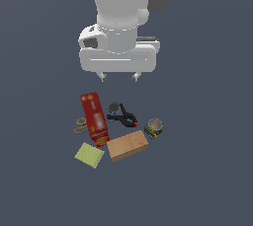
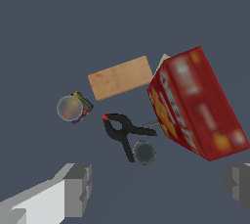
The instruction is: Pick up a designated object from a clutter of objects.
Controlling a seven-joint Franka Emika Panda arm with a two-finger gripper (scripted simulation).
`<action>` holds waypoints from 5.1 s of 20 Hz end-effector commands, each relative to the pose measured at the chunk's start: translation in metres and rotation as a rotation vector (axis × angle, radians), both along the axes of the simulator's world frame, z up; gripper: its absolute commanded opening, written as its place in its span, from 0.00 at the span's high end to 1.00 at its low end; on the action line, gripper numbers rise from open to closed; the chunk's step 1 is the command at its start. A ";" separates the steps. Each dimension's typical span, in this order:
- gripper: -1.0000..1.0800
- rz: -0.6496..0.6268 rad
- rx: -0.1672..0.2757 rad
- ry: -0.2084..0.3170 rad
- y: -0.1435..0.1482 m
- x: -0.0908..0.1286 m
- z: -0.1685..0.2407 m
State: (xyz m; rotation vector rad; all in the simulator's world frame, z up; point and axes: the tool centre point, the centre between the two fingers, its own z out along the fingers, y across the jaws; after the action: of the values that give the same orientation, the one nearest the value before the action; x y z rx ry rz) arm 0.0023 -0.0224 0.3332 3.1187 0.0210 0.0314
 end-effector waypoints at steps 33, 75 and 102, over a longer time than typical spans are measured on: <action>0.04 -0.551 0.043 0.010 0.013 0.062 -0.096; 0.04 -1.228 0.032 0.004 0.026 0.107 -0.248; 1.00 -1.231 0.033 0.004 0.024 0.106 -0.277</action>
State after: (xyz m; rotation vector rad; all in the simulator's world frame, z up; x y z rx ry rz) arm 0.1070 0.0027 0.0505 2.5744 -1.7945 -0.0086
